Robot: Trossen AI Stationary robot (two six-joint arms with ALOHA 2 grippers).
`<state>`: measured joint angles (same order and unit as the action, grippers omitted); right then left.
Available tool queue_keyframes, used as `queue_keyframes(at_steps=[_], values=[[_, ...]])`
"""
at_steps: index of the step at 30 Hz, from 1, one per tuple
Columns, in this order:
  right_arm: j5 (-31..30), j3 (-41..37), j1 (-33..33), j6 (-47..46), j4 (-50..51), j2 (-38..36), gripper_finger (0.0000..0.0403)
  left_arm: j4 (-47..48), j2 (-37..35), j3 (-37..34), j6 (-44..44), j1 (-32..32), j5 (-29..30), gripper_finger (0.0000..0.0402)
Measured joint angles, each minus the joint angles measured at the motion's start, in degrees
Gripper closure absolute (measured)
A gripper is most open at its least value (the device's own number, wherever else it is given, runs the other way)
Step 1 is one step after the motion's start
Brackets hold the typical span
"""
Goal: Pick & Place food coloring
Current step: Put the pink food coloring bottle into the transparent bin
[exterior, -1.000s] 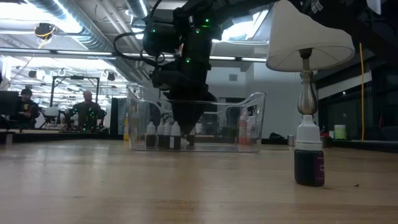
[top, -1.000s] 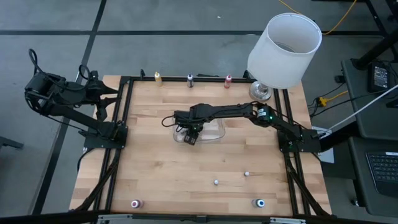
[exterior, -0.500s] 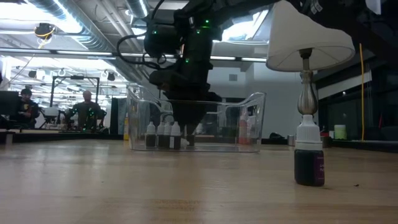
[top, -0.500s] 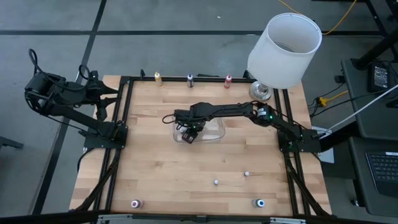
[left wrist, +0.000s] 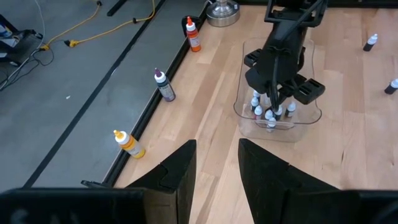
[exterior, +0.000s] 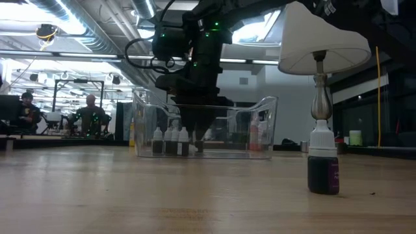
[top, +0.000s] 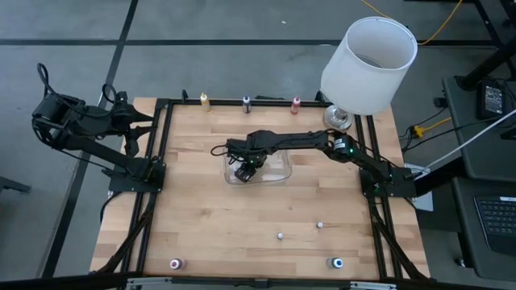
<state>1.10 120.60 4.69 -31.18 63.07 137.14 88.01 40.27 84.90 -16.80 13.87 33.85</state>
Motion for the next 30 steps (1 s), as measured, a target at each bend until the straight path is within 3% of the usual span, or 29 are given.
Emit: queue_keyframes(at_steps=[30], values=[[0.0, 0.1, -0.1, -1.8, -0.8, 0.8, 0.0238, 0.0, 0.0, 0.0, 0.0, 0.0, 0.6, 0.0286]])
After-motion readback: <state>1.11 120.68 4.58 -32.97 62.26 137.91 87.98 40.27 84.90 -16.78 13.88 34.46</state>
